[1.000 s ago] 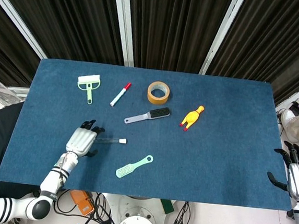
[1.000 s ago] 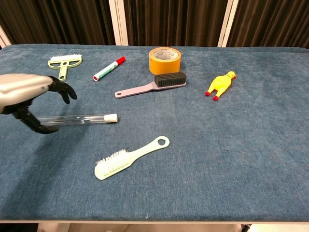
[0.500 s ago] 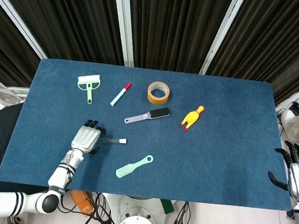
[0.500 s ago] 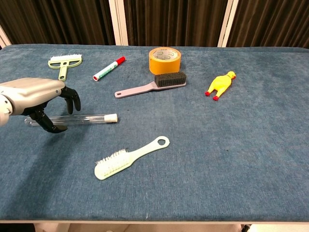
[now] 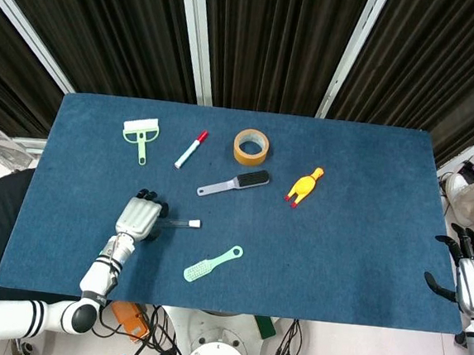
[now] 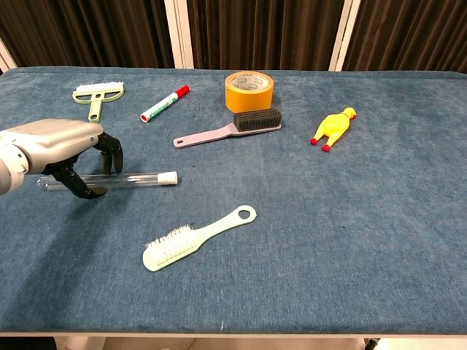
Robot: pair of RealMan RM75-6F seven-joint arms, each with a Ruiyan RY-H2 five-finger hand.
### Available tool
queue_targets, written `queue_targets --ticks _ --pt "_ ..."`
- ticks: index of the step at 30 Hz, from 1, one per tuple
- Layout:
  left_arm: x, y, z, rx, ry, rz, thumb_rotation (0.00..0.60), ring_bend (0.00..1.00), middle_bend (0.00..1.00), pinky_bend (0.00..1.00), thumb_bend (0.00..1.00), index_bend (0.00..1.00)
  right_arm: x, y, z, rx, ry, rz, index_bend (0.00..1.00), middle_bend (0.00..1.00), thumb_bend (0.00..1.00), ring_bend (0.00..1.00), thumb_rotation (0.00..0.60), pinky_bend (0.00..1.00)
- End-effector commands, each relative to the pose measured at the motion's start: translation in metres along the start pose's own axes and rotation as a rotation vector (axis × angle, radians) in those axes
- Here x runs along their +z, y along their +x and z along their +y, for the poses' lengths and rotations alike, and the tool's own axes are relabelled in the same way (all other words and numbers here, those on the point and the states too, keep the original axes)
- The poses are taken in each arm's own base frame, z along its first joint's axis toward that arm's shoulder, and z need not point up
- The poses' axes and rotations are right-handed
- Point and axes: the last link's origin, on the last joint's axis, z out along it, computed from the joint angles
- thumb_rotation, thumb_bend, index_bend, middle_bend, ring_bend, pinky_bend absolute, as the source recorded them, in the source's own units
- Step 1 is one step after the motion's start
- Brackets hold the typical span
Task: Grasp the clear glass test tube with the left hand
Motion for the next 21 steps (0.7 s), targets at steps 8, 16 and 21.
queue_targets --ticks 8,16,21 --pt "0.0033 -0.0023 -0.0036 0.007 0.01 -0.008 0.6 0.21 0.5 0.18 0.31 0.45 0.0 -0.0005 -0.0002 -0.005 -0.002 -0.004 0.32 0.14 0.36 0.11 0.6 0.02" --pt "0.0041 -0.0044 -0.0047 0.007 0.009 -0.011 0.6 0.22 0.52 0.18 0.33 0.48 0.0002 -0.0004 -0.0003 -0.004 -0.003 -0.004 0.32 0.14 0.36 0.11 0.6 0.02" --pt "0.0041 -0.0078 -0.0062 0.002 0.009 -0.02 0.6 0.24 0.54 0.2 0.34 0.5 0.0004 -0.0007 -0.0005 -0.003 -0.002 -0.006 0.32 0.14 0.36 0.11 0.6 0.02"
